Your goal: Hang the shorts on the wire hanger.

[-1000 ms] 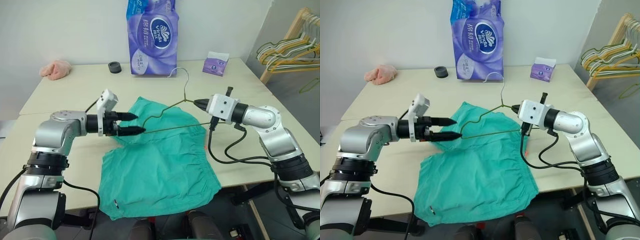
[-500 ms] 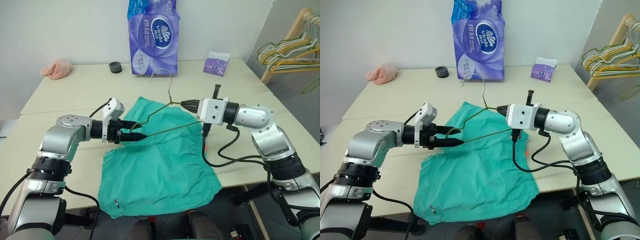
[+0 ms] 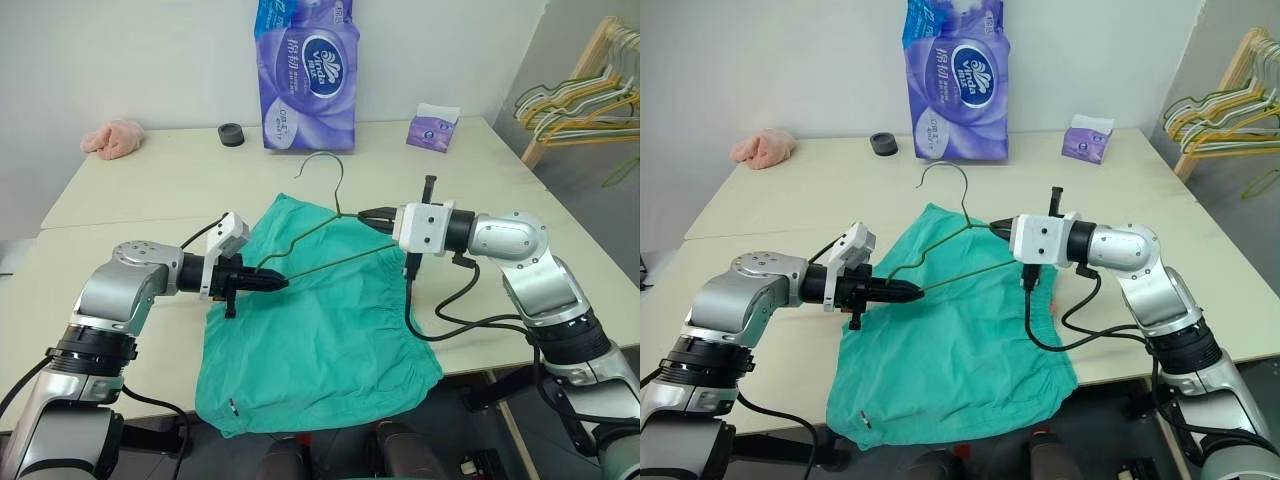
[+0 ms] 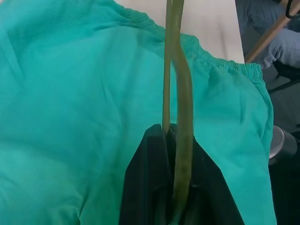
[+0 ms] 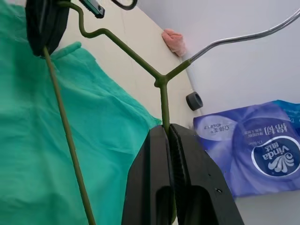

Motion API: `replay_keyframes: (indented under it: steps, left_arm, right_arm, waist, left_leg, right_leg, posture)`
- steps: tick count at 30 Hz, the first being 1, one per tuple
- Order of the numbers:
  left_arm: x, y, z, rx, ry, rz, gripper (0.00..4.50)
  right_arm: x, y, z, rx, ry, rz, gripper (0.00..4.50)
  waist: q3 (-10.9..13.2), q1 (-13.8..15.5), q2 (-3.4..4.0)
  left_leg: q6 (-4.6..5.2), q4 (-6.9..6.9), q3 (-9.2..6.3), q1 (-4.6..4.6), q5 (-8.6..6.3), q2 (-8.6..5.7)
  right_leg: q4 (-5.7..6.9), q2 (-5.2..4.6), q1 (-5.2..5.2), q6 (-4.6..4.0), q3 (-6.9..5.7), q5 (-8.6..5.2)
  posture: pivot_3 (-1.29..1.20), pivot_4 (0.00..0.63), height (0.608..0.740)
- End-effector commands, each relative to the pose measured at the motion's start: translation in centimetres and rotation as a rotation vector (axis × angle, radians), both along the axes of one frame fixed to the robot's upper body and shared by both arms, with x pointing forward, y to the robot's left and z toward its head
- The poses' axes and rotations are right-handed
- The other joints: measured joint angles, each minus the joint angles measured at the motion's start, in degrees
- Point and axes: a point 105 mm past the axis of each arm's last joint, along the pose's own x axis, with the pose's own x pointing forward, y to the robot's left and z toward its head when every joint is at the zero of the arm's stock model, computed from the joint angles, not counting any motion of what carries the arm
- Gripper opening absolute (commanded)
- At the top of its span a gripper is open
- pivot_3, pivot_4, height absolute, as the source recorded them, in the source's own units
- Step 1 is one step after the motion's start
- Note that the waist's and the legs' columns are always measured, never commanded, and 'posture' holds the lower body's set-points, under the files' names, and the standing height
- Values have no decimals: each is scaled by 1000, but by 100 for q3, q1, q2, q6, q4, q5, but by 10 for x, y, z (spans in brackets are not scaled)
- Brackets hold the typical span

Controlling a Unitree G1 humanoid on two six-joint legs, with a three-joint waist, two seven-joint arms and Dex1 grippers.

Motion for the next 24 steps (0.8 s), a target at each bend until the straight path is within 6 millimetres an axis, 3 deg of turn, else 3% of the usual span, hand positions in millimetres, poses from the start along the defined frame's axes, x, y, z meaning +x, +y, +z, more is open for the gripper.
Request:
replay_keyframes:
  steps: [1, 4, 7, 13, 24]
  left_arm:
    - [4, 5, 15, 8, -74, 27, 0]
    - [8, 7, 19, 28, -139, 52, 0]
    - [1, 1, 20, 52, -168, 12, 0]
    - [-4, -1, 19, 190, -289, -67, 0]
    - [-10, -15, 25, 221, -342, -148, 0]
  right_arm:
    - [-13, 4, 6, 17, -12, 51, 769]
    - [-6, -6, 11, 110, 70, -55, 1694]
    - [-4, -23, 10, 196, 259, -169, 2720]
    - [-1, -55, 3, 175, 431, -332, 2720]
    - [-4, -52, -41, -193, 570, -254, 2720]
  waist:
    - [0, 0, 0]
    - [0, 2, 0]
    - [0, 18, 0]
    - [1, 39, 1]
    - [3, -2, 4]
  left_leg:
    - [0, 0, 0, 0, 0, 0]
    - [0, 0, 0, 1, 0, 3]
    - [-1, 0, 0, -1, 0, 3]
    - [-1, 1, 1, 7, -1, 1]
    - [1, -2, 11, 8, -2, 4]
  right_leg:
    - [1, 0, 0, 0, 0, 0]
    - [3, 0, -1, 0, 0, -1]
    - [7, -12, -4, -2, 2, -1]
    - [11, -20, 0, -5, 0, -3]
    - [20, 11, -7, -11, 0, -11]
  posture:
    - [-148, 88, 740]
    - [-140, 90, 740]
    - [-143, 91, 740]
    - [-161, 90, 740]
    - [-144, 86, 740]
